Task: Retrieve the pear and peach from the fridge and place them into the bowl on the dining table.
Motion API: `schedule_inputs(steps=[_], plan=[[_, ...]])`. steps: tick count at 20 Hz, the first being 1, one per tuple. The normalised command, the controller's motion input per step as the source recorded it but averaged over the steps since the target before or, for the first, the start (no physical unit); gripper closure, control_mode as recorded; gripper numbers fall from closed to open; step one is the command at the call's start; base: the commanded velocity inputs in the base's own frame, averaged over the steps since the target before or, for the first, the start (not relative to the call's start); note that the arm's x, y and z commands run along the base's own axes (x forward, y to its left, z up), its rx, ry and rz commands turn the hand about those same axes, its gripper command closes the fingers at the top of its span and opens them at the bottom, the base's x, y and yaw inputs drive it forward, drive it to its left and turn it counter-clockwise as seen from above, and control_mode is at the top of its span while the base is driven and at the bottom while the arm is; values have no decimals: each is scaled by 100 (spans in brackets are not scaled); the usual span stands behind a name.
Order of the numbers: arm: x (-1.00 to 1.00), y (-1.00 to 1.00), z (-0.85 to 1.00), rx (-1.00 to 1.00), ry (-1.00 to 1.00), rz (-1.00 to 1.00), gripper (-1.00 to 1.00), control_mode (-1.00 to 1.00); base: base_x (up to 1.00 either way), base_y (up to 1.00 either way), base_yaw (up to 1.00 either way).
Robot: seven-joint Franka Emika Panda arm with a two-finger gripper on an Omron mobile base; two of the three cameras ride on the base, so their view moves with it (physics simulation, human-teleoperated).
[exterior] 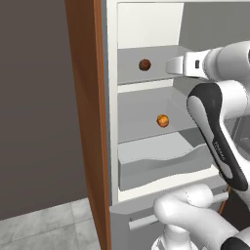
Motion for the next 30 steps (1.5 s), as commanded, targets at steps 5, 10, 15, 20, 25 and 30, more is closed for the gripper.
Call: schedule_inputs(steps=[5,10,15,20,25,30], plan=[[56,6,0,0,0,5,-100,-100,0,0,0],[52,11,0,0,4,5,-100,-100,0,0,0],[50,12,0,-3,18,4,-100,-100,0,0,0],[51,5,0,0,11,4,-100,-100,0,0,0],[54,2,-13,0,0,4,-100,-100,0,0,0],[52,1,-23,0,0,4,-100,-100,0,0,0]])
